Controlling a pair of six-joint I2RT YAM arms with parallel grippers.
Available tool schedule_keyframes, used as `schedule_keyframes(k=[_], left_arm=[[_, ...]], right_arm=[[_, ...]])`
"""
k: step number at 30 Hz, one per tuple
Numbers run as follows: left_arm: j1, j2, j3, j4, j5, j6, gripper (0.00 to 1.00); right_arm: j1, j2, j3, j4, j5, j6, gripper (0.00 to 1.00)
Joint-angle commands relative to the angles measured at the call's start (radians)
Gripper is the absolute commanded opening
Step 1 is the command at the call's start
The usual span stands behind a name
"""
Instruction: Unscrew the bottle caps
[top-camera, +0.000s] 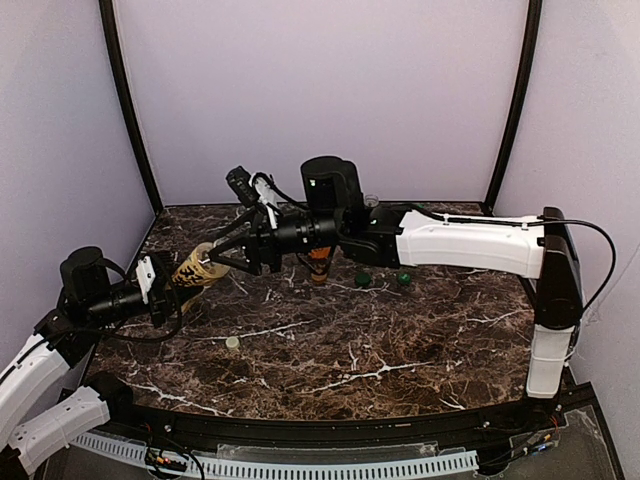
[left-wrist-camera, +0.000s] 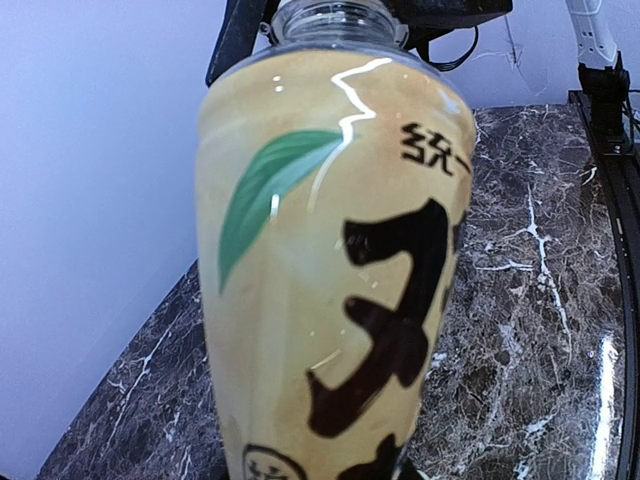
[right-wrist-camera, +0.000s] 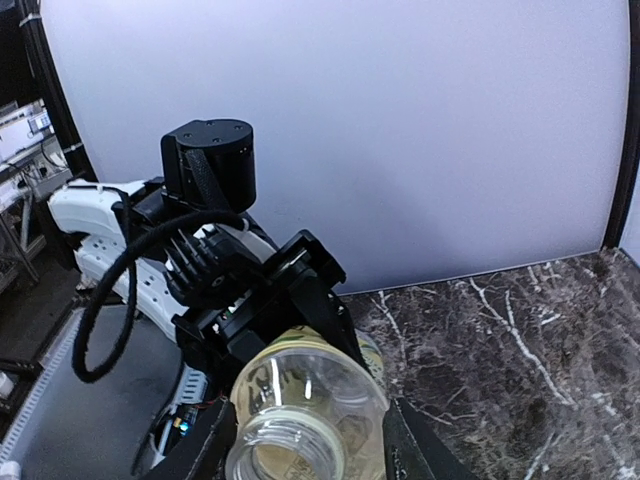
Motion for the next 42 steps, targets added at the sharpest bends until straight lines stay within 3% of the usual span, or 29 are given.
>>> schedule_keyframes(k=[1,4,22,28,29,32,34,36,42], left_arm=[[0.000,-0.005,0.028,-0.010,0.040,-0.013,0.01],[0.002,-0.005,0.028,-0.012,0.043,-0.016,0.01],[0.002,-0.005,0.039,-0.001,0.069,-0.040,0.01],[0.002,-0.002,0.044,0.002,0.065,-0.043,0.01],[0.002,-0.002,0.044,0.002,0.067,-0.042,0.01],[0.002,-0.003,0.044,-0.004,0.076,-0.036,0.01],[0.001,-0.004,0.046,-0.006,0.075,-0.033,0.01],[0.002,-0.004,0.045,0.003,0.065,-0.044,0.01],[0.002,-0.002,0.046,0.008,0.073,-0.053,0.01]], right_arm=[[0.001,-0.002,0.009,0.029,0.025,-0.013,0.42],[0.003,0.007,0.020,0.020,0.014,-0.030,0.33],[0.010,0.028,0.035,0.016,0.090,-0.080,0.55],[0.012,0.018,0.001,0.074,-0.001,-0.078,0.67],[0.012,0.014,-0.011,0.098,-0.009,-0.069,0.66],[0.012,0.012,-0.014,0.121,0.003,-0.056,0.48],[0.012,0.015,-0.011,0.121,0.002,-0.066,0.45],[0.013,0.018,-0.012,0.114,-0.007,-0.080,0.53],[0.016,0.018,-0.036,0.125,-0.016,-0.119,0.66]])
